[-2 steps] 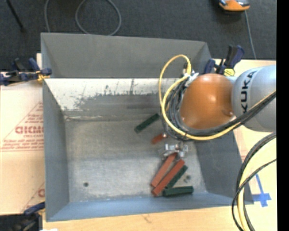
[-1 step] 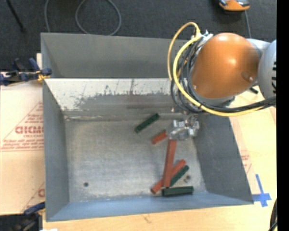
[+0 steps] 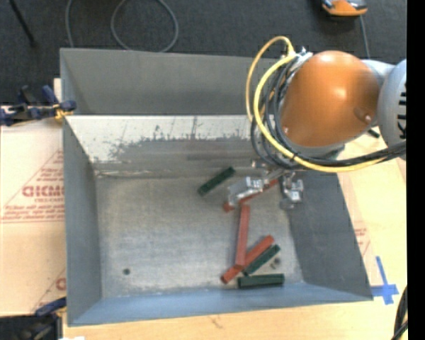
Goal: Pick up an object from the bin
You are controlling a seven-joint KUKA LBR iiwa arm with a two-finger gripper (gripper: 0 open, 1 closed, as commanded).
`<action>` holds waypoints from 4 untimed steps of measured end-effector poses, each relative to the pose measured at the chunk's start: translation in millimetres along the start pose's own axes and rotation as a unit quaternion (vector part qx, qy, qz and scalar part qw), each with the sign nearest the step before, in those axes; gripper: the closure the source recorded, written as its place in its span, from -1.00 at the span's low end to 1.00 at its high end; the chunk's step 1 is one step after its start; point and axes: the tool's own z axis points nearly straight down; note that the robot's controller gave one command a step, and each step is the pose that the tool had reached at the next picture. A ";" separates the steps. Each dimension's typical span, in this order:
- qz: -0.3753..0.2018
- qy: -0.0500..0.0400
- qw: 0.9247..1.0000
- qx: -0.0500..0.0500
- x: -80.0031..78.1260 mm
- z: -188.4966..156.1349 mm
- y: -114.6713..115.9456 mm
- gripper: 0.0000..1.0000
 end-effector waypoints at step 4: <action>-0.069 0.001 0.998 0.004 0.4 2.4 -29.8 1.00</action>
Offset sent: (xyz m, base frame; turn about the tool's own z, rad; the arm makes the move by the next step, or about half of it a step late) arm 0.0768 0.0034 -0.1172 0.0101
